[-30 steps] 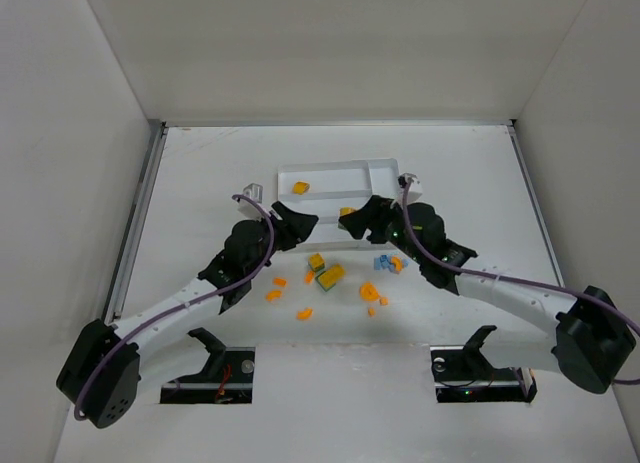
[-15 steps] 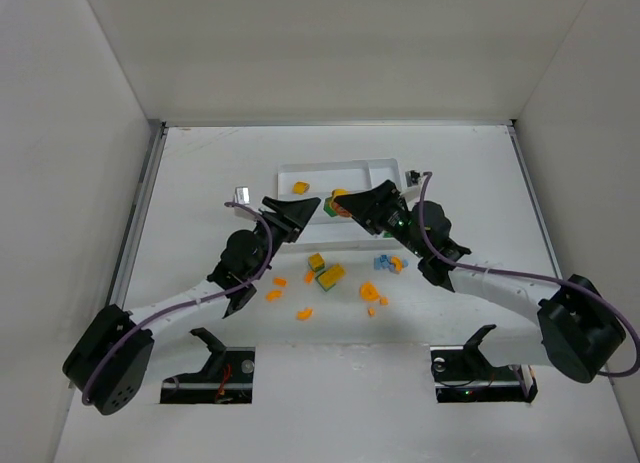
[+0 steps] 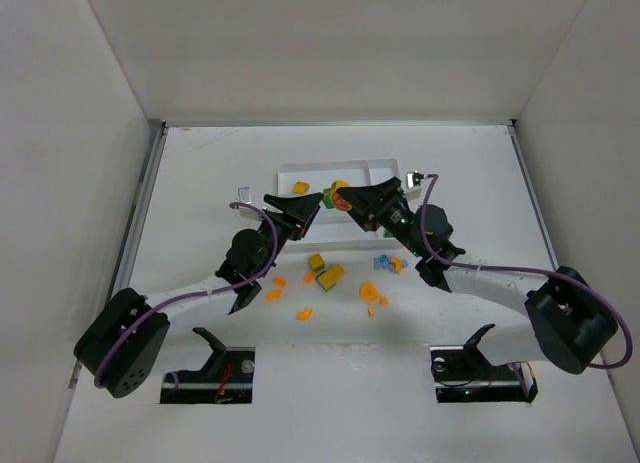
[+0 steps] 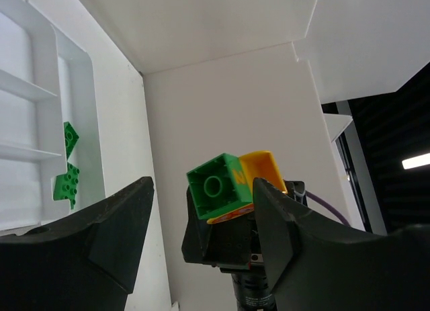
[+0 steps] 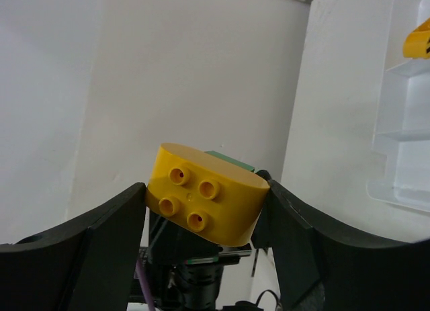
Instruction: Sort the legos into containers by color
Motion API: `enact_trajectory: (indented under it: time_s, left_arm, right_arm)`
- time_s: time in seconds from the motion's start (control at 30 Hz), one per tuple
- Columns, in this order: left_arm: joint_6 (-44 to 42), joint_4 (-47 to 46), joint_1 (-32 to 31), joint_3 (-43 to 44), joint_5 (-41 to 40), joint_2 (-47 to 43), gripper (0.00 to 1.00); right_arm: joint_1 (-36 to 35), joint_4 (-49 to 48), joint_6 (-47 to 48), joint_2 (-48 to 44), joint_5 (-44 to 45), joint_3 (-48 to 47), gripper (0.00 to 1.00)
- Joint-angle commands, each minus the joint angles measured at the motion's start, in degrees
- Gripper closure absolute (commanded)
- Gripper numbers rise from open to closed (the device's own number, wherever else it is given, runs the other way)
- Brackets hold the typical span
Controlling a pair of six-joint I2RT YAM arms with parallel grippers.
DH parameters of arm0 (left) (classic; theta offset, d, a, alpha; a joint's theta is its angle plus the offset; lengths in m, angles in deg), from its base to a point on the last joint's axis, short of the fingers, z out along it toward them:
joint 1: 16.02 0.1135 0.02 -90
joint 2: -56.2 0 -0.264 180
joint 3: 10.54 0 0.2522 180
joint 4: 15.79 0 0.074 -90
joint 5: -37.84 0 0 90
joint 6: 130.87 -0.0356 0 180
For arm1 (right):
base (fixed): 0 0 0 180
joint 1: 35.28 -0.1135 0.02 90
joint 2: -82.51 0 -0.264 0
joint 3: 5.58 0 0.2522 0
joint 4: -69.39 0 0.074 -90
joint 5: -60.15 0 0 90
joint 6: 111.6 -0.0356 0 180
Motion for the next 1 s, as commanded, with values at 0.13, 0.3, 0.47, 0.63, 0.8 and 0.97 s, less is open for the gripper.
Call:
enact_trajectory:
  time_s: [0.13,0.3,0.47,0.63,0.8,0.97]
  left_arm:
    - [4.0,-7.8,-0.7,1.7,-0.1,2.2,0.42]
    - [5.6,-8.8,-1.5,2.4,-0.4,3.4,0.43]
    - [6.1,-9.0,-2.3,2.6,-1.1,3.2,0.48]
    - [6.4,-9.0,-2.6,3.0,-1.7,3.5,0.58]
    - [6.6,-9.0,-2.7,3.6,-2.6,3.6,0.64]
    - [4.2,-9.8,-2.7,3.7,-1.9,3.5,0.74]
  right_arm:
    - [0.6,-10.7,-3.7,2.4,-0.2,0.8,0.47]
    - [0.6,-13.4,-4.8,4.5,-0.8,0.9,0.47]
    - [0.5,-14.4,-4.8,5.4,-0.1,1.4,0.47]
    - [0.3,-16.7,-5.1,7.2,0.0,1.5,0.47]
    - [-0.1,-18.1,-5.8,9.4,0.0,1.3,0.47]
    - [-0.6,-19.0,-6.1,11.0,0.0,2.0,0.43]
